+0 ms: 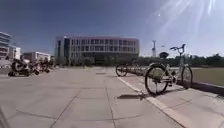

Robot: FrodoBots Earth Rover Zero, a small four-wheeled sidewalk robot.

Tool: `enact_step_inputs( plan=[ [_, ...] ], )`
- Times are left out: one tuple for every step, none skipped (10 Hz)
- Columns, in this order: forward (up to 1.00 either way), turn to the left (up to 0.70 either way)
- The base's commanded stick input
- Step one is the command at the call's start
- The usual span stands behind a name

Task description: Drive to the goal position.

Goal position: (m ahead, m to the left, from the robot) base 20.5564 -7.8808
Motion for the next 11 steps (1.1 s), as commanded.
enact_step_inputs(
  plan=[
    [0.70,0.00],
    [0.70,0.00],
    [0.70,0.02],
    [0.70,0.03],
    [0.70,0.12],
    [0.70,0.14],
    [0.70,0.14],
    [0.70,0.14],
    [0.70,0.14],
    [0.70,0.13],
    [0.70,0.08]
  ],
)
